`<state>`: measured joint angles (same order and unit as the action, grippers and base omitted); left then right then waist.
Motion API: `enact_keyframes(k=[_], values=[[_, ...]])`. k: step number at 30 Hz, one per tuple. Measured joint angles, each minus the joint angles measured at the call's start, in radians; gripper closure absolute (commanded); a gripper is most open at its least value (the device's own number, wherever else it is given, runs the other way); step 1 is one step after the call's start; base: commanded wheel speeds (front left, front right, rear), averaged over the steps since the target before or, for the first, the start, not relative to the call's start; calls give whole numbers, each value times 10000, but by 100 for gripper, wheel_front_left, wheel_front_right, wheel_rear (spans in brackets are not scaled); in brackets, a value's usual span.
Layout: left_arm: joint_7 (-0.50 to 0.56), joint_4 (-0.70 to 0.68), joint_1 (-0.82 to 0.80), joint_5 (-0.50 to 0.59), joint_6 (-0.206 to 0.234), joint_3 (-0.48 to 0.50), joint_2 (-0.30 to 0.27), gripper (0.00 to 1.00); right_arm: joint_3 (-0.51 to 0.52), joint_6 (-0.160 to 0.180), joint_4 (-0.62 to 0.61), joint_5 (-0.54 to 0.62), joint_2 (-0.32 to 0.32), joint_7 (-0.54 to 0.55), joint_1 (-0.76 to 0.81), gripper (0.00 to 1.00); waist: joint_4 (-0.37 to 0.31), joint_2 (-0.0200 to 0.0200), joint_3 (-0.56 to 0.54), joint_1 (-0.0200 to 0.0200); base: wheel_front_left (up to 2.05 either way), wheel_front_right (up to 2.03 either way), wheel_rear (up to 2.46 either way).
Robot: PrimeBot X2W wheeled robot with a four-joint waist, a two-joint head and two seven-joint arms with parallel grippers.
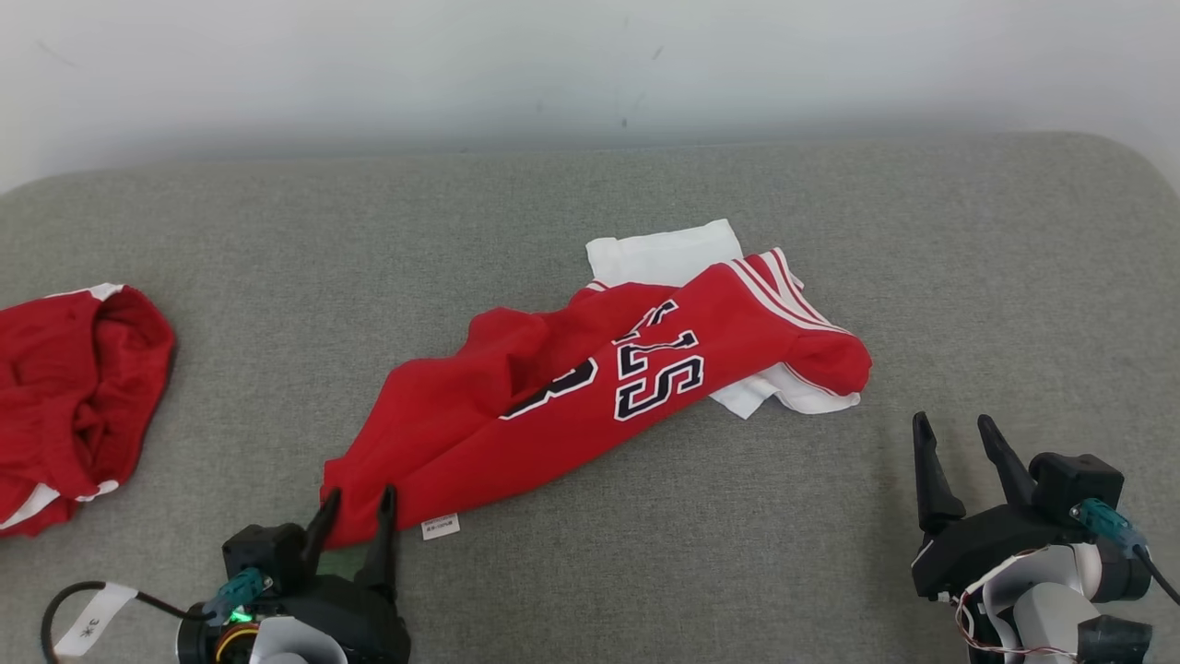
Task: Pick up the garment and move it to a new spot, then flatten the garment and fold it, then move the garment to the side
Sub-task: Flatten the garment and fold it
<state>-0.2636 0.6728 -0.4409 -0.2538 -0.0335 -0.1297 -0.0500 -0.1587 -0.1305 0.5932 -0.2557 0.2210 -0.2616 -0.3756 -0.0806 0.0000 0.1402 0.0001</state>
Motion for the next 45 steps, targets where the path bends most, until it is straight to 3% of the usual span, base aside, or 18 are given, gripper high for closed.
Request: enact_keyframes(k=[2,8,15,20,26,27,28,29,36,45], values=[[0,113,-71,4,-61,-88,0,100,-2,0,0,8,-35,0,-5,0,47,1,8,1,0,0,0],[2,366,-251,111,-104,-102,2,100,-4,0,-8,-8,-75,0,-26,0,156,1,28,0,0,0,0],[0,-2834,-580,732,-261,153,2,100,75,0,-155,-159,-77,0,-4,0,212,1,170,0,0,0,0],[0,-2069,-1567,1231,-188,412,-138,100,-196,0,-186,-201,-182,0,-105,0,15,1,375,0,0,0,0],[0,-399,-2875,1430,119,991,-759,100,-403,0,-307,-290,-372,-23,-469,0,-564,1,809,0,0,0,0],[0,-399,-2875,1430,119,991,-759,88,-403,0,-307,-290,-372,-23,-469,0,-564,1,809,0,0,0,0],[2,-117,-3025,1432,194,1051,-832,61,-391,0,-313,-322,-393,-21,-466,0,-672,1,903,0,0,0,0],[0,127,-3152,1473,244,1099,-899,0,-393,0,-330,-339,-418,-21,-465,0,-783,1,1001,0,0,0,0],[0,1003,-3375,1344,543,1615,-972,0,-148,0,-408,-430,-449,-23,-443,0,-1422,1,1631,1,0,0,0],[0,-378,-2321,1223,385,2044,-510,0,157,0,-504,-412,-604,-23,-213,0,-1119,2,1733,1,0,0,0]])
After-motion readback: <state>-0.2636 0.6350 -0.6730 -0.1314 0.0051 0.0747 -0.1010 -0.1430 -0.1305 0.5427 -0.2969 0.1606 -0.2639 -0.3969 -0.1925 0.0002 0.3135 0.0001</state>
